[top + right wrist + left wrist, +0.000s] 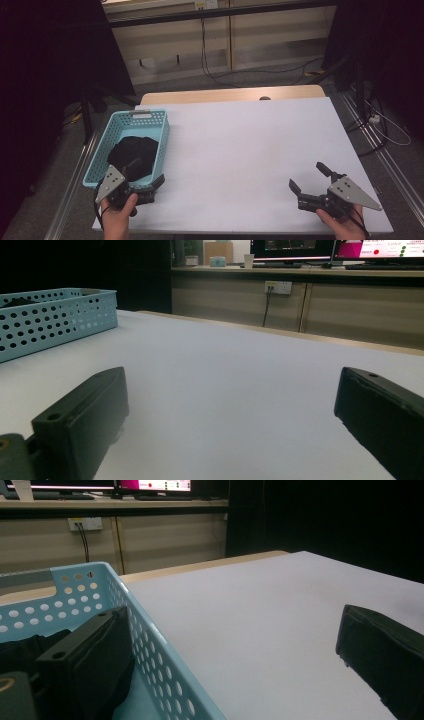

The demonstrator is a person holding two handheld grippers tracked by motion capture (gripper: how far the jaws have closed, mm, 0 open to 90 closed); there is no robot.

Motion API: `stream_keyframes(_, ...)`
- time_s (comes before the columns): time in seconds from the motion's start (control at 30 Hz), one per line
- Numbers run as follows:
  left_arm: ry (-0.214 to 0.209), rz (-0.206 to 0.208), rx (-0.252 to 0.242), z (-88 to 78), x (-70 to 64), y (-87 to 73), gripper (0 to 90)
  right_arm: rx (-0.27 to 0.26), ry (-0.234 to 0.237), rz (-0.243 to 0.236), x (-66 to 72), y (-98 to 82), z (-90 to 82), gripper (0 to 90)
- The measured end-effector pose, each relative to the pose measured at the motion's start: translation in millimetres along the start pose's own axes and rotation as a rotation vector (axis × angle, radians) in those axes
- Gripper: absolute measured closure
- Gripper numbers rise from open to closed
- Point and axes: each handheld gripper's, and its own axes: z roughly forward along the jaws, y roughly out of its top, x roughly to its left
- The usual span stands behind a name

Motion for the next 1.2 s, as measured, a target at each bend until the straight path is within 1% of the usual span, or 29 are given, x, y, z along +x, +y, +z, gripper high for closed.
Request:
stream_keyframes(0.03,-0.004,0.005,0.006,0.0,0.1,0.0,1.7,0.0,0.0,0.0,0.0,0.0,0.0,0.3)
stream_keyframes(0.07,-0.005,-0.002,0.001,0.4,-0.7,0.0,1.7,0.002,-0.001,-0.003,-0.1,0.0,-0.2,0.3)
stream_keyframes(0.23,-0.01,-0.001,0.001,-0.1,-0.9,0.5,1.7,0.001,0.001,-0.007,0.1,0.3,-0.4,0.4)
stream_keyframes(0.33,-0.005,0.0,0.003,-1.0,0.4,0.6,1.7,0.0,0.002,-0.014,0.7,0.6,-0.4,0.4)
stream_keyframes(0.4,-0.003,-0.01,-0.003,-1.2,0.1,1.0,1.7,0.0,0.005,-0.014,1.1,0.7,-0.4,0.4)
stream_keyframes(0.43,-0.002,-0.008,-0.004,-1.2,0.0,1.3,1.7,-0.001,0.008,-0.023,1.3,0.7,-0.8,0.4)
stream_keyframes(0.53,-0.006,-0.002,-0.001,-0.7,-0.6,2.6,1.7,-0.001,0.009,-0.023,1.3,0.9,-1.5,0.4)
stream_keyframes(0.73,-0.007,-0.009,-0.008,1.1,-1.5,7.2,1.7,-0.002,0.013,-0.021,1.1,0.7,-1.6,0.4)
stream_keyframes(0.8,-0.008,-0.021,-0.021,1.7,0.5,12.4,1.6,0.0,0.017,-0.024,1.7,0.5,-1.3,0.4)
stream_keyframes(0.87,-0.007,-0.023,-0.024,1.5,0.9,15.0,1.7,0.001,0.019,-0.025,1.8,0.5,-1.4,0.4)
stream_keyframes(0.93,-0.001,-0.007,-0.03,1.3,2.0,21.4,1.6,0.001,0.02,-0.026,1.9,0.5,-1.5,0.4)
stream_keyframes(0.97,-0.002,0.017,-0.023,0.8,3.5,27.7,1.6,0.001,0.02,-0.027,2.0,0.6,-1.9,0.5)
stream_keyframes(1.03,-0.001,0.018,-0.026,0.7,3.9,30.4,1.7,-0.001,0.021,-0.027,1.9,0.8,-2.1,0.5)
stream_keyframes(1.1,0.002,0.011,-0.031,0.8,8.4,37.8,1.7,-0.001,0.022,-0.027,2.2,1.0,-2.5,0.6)
stream_keyframes(1.13,0.002,0.011,-0.031,0.8,8.4,37.8,1.7,-0.001,0.022,-0.027,2.3,1.0,-2.5,0.6)
stream_keyframes(1.17,0.003,0.016,-0.034,1.0,12.2,43.1,1.6,0.0,0.021,-0.027,2.5,0.9,-2.4,0.7)
stream_keyframes(1.2,0.003,0.016,-0.034,1.0,12.2,43.1,1.6,0.0,0.021,-0.027,2.5,0.9,-2.4,0.7)
